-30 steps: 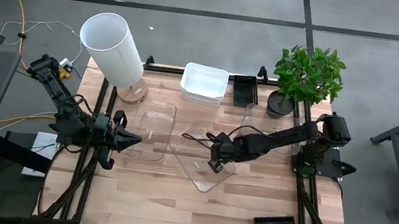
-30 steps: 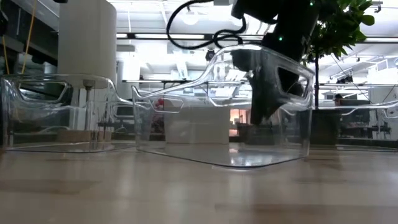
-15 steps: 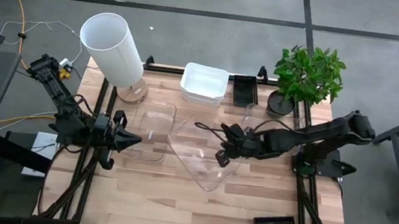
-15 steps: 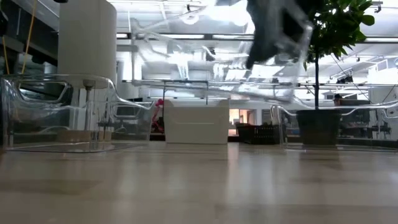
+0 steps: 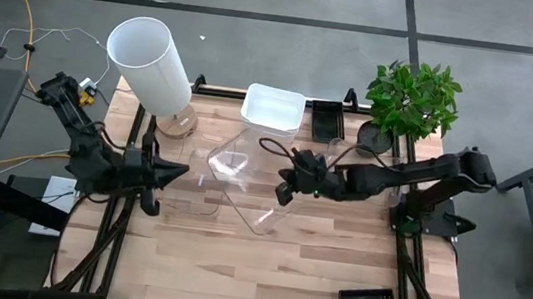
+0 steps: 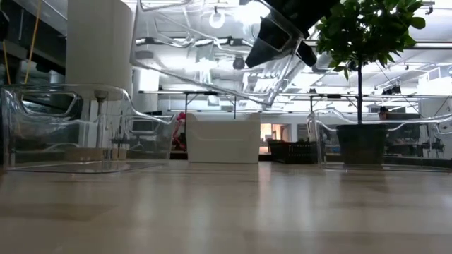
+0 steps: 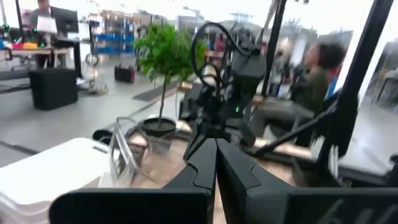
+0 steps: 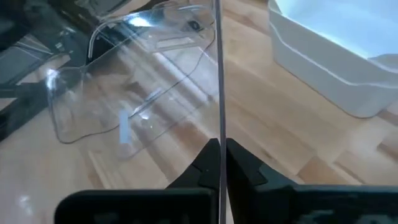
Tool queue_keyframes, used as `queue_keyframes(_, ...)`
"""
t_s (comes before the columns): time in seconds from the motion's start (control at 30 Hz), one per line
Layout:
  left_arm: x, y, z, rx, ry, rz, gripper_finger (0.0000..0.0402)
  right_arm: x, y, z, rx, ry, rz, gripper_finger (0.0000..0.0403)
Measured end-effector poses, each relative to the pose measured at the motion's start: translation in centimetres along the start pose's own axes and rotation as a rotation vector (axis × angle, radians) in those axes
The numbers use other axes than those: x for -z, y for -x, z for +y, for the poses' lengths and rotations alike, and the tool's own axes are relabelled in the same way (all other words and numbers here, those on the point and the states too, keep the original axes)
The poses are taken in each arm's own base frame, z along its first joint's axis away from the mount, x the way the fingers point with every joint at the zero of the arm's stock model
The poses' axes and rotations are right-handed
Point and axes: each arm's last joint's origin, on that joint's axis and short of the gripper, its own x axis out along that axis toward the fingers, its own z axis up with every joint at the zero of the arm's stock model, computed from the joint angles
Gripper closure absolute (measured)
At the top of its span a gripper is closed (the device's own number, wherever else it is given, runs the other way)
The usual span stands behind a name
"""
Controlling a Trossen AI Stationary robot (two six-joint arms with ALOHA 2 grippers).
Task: Stack baskets by color
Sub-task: Stack the middle transparent bin on top of the left transparent bin
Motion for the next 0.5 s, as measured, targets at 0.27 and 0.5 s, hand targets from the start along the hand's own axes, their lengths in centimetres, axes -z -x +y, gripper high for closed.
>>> queue_keyframes(0.27,-0.8,-0.4,0.5,-0.072,0.018,0.278,0.0402,-1.7,1.5,-1.5,0.029,0.036,-0.02,0.0403)
queue_keyframes(0.5,0.7,-2.2,2.4,-0.255,0.076,0.778,0.0402,-2.9,4.3,-2.8,0.072,0.056,-0.056,0.0403)
